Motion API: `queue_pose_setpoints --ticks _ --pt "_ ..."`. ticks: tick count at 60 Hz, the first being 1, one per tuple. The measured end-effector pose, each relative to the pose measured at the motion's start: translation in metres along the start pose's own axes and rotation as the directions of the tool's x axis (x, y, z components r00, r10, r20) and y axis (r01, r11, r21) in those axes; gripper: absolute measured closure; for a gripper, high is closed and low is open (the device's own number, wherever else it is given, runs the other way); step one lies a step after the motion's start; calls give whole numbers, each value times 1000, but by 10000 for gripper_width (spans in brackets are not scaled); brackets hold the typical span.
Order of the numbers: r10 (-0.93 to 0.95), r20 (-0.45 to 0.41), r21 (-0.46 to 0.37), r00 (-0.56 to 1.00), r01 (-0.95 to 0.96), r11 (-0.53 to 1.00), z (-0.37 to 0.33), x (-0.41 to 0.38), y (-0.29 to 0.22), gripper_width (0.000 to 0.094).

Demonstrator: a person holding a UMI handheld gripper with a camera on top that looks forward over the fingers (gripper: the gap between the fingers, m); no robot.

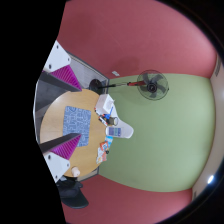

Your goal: Arrange mouse

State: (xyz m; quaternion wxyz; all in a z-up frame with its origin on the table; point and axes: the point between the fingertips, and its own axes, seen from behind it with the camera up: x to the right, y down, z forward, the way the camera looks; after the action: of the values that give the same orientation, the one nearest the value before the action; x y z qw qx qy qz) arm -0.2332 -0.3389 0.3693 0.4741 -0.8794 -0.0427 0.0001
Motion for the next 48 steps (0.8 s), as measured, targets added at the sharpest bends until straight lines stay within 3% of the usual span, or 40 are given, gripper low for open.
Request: queue_pose_setpoints --ticks 15,30,48 --pt "53 -54 -96 997 -58 994 25 48 71 102" --pt "92 -182 -181 979 -125 975 64 170 184 97" --pt "149 -266 -65 952 -172 983 167 352 224 97"
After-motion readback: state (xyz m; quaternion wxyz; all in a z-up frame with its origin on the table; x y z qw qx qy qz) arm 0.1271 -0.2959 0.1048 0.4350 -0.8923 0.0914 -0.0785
